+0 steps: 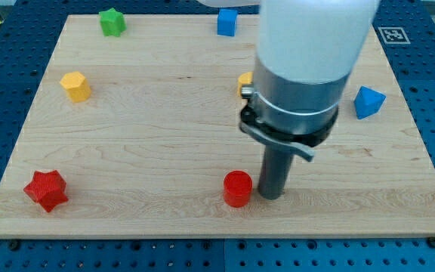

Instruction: Push the yellow heart downwards

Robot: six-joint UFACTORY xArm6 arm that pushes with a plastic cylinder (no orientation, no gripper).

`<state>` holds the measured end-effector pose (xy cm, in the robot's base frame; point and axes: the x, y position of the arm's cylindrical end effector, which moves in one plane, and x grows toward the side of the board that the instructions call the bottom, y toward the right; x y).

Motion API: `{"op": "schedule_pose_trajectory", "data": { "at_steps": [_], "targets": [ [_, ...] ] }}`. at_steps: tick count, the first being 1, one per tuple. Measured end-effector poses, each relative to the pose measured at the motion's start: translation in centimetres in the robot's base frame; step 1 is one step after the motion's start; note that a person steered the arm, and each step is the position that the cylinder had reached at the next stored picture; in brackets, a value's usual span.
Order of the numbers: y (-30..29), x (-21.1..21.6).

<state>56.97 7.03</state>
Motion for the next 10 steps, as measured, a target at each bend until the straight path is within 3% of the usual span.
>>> {"op": "schedule_pose_trajectory", "data": {
  "at_steps": [1, 7, 9, 10],
  "targets": [
    [1.7, -3.5],
    [3.1, -3.8],
    [-6.7, -8.0],
    [-9.1, -13.9]
  ]
}}
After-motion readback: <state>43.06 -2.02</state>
